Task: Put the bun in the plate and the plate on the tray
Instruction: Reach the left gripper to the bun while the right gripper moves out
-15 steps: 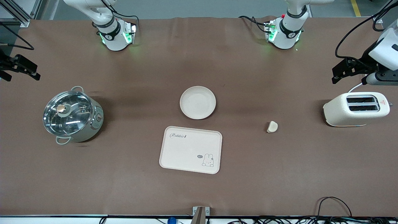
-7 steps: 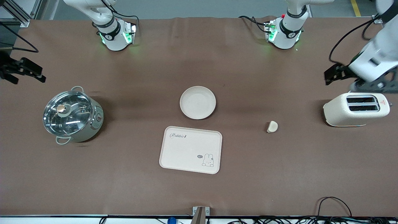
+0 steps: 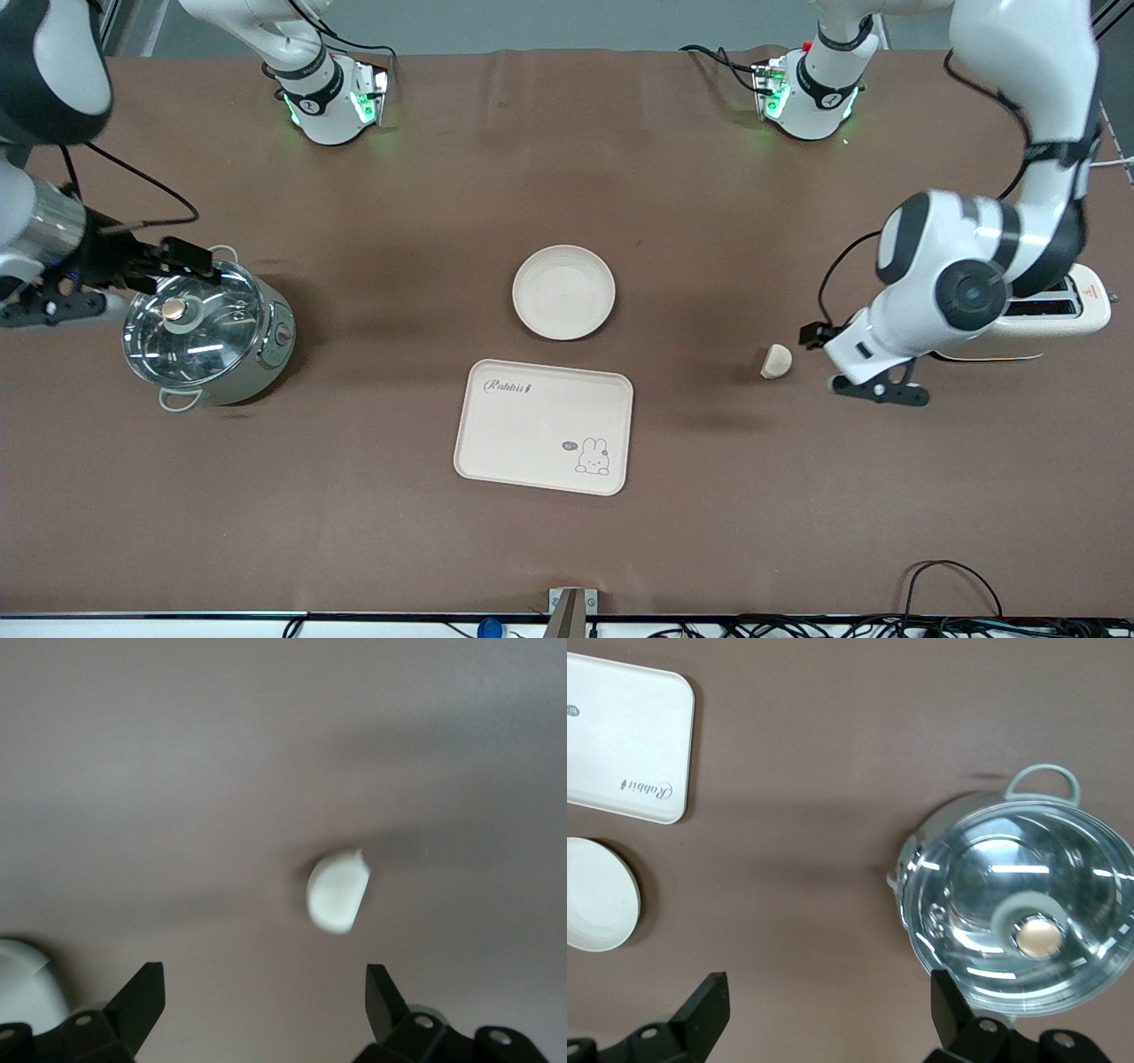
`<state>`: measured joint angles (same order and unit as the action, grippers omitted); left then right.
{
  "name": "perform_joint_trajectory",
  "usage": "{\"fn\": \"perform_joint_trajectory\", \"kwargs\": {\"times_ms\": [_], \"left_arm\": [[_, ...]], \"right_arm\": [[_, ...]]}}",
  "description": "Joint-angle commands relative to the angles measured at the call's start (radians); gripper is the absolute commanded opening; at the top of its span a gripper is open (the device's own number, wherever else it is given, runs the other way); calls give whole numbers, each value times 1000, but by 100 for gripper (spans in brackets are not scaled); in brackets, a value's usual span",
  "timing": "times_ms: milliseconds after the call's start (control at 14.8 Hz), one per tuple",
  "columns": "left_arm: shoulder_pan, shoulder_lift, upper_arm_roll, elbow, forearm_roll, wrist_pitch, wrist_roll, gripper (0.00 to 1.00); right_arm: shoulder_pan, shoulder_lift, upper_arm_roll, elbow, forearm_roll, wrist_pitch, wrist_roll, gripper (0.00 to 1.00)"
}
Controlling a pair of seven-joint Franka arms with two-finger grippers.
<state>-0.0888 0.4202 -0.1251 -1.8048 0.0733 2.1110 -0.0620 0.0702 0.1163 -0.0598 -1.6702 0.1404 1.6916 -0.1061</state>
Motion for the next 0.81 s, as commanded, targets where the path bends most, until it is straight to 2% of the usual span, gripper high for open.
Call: {"fn": "perform_joint_trajectory", "kwargs": {"times_ms": [0, 203, 405, 473, 608, 676, 743], "left_arm": [[6, 44, -7, -80, -26, 183, 10, 100], [15, 100, -48, -123, -67, 276, 10, 100], [17, 107, -48, -175, -67, 354, 11, 99], [21, 107, -48, -192, -66, 375, 19, 91], [21, 100, -48, -211, -67, 380, 25, 44], [21, 97, -48, -221, -67, 380, 25, 29], [23, 92, -48, -228, -67, 380, 25, 21]], "right_arm": [[33, 16, -3, -43, 54, 68, 8, 100], [74, 34, -3, -94, 77, 146, 34, 100], [146, 37, -3, -169, 82, 252, 106, 100], [167, 42, -3, -189, 82, 276, 130, 100], [224, 54, -3, -213, 82, 319, 181, 100], [252, 62, -3, -223, 84, 339, 213, 100], [278, 69, -2, -230, 84, 356, 248, 100]]}}
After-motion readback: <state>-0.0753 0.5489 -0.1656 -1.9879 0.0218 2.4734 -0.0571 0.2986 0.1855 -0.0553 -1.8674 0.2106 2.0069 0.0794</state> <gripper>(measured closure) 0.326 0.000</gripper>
